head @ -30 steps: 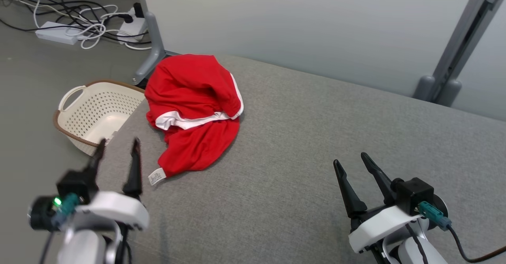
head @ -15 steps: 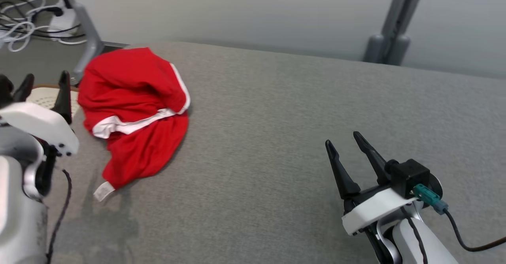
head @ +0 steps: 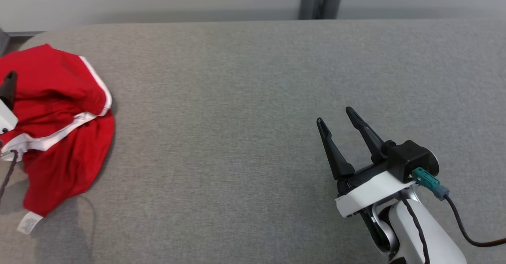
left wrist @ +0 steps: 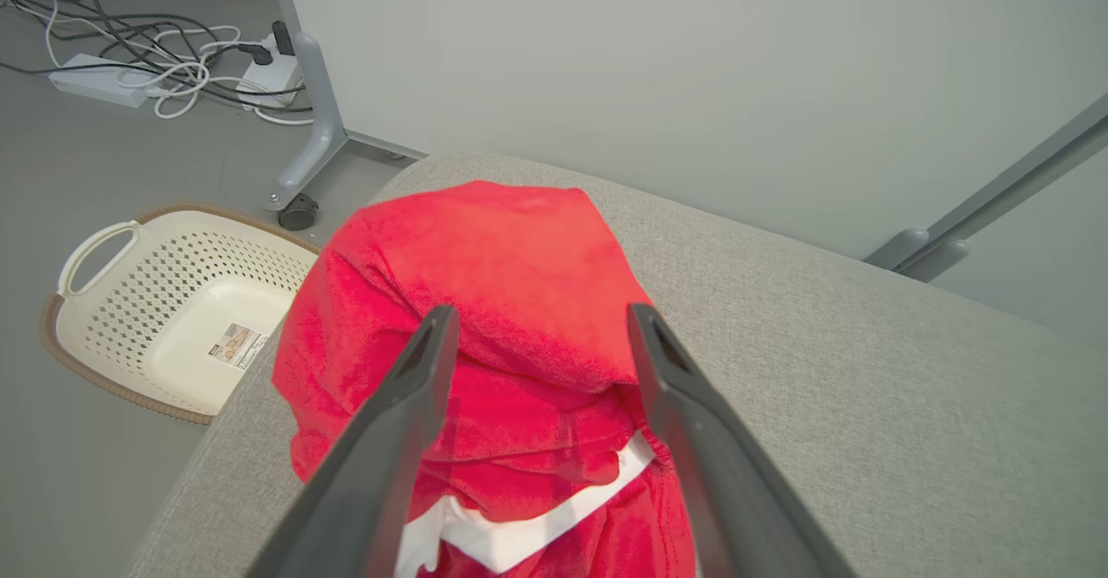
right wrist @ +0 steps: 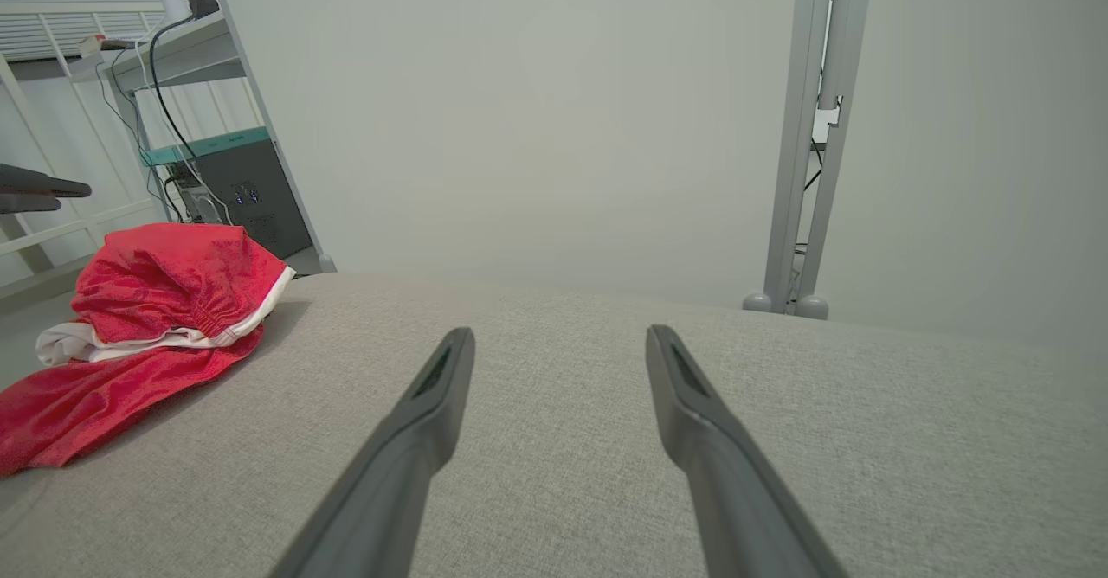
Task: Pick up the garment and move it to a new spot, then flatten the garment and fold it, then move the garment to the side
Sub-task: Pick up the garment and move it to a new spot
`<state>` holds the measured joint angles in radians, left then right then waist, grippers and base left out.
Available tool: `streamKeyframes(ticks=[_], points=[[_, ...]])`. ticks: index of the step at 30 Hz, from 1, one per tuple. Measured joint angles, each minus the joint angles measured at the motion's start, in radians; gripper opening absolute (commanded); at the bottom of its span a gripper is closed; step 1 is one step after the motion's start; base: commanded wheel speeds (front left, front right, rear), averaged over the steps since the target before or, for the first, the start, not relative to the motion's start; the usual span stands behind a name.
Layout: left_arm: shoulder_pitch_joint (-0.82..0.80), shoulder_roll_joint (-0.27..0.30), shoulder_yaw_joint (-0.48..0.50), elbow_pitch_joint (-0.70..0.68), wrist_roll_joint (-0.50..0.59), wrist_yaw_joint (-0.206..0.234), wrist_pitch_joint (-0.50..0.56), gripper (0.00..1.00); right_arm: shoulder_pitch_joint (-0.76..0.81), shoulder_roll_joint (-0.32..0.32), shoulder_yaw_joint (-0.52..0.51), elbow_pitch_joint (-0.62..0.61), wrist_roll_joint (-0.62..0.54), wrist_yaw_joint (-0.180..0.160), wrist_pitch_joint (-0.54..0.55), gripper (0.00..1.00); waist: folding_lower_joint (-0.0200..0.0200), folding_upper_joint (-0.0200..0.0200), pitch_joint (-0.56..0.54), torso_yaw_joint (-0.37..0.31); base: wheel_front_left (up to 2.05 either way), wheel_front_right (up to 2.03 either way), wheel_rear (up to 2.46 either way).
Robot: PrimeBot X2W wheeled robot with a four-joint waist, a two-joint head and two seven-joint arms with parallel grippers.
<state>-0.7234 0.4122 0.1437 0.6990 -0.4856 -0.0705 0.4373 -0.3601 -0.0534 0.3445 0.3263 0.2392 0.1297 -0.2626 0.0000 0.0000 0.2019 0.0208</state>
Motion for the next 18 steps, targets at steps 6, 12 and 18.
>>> streamKeyframes(ticks=[6, 12, 18], points=[[-0.061, 0.030, 0.019, 0.112, -0.019, 0.009, 0.026, 1.00, -0.020, 0.000, 0.002, -0.020, 0.003, 0.000, -0.001, 1.00, 0.0000, 0.0000, 0.057, -0.058, 0.00, 0.00, 0.00], [-0.107, 0.068, 0.028, 0.222, -0.030, 0.028, 0.067, 1.00, -0.038, -0.001, 0.000, -0.032, 0.003, 0.000, -0.001, 1.00, 0.0000, 0.0000, 0.113, -0.099, 0.00, 0.00, 0.00], [-0.145, 0.088, 0.011, 0.295, -0.030, 0.017, 0.125, 0.98, -0.041, -0.001, -0.007, -0.036, 0.003, 0.000, -0.001, 1.00, 0.0000, 0.0000, 0.151, -0.123, 0.00, 0.00, 0.00]])
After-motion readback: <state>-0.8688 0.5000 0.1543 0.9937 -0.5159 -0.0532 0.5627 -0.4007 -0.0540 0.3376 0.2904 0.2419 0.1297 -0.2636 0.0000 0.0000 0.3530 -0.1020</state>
